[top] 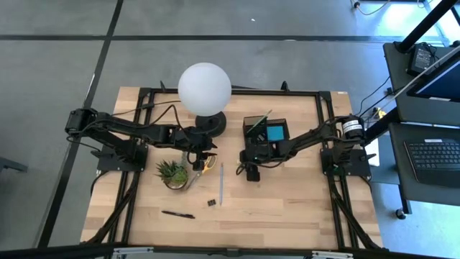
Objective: Pick and place office supplies into organizer
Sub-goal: Put the green eraser into the desk organizer
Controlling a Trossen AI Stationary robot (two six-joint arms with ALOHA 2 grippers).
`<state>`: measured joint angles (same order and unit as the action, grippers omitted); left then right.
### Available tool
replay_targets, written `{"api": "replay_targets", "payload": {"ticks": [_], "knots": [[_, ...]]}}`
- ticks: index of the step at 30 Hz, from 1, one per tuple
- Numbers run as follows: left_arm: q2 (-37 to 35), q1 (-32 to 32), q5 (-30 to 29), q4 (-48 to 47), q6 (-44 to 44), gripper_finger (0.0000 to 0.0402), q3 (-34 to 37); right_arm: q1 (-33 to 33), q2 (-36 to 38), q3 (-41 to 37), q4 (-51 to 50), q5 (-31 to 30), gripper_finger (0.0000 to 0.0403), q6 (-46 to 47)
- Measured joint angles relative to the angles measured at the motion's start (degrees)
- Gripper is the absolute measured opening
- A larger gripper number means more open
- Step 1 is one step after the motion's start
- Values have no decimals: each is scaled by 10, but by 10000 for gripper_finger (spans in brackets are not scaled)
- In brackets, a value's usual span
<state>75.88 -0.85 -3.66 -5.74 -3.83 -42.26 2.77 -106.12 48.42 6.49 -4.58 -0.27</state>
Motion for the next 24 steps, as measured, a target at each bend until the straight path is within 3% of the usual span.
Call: {"api": "replay_targets", "payload": {"ticks": [15, 24], "knots": [[0, 0, 0, 0, 0, 127, 0, 0, -1, 0, -8, 3, 109, -2], [0, 0, 0, 0, 0, 127, 0, 0, -1, 0, -11, -1, 80, -3]]}}
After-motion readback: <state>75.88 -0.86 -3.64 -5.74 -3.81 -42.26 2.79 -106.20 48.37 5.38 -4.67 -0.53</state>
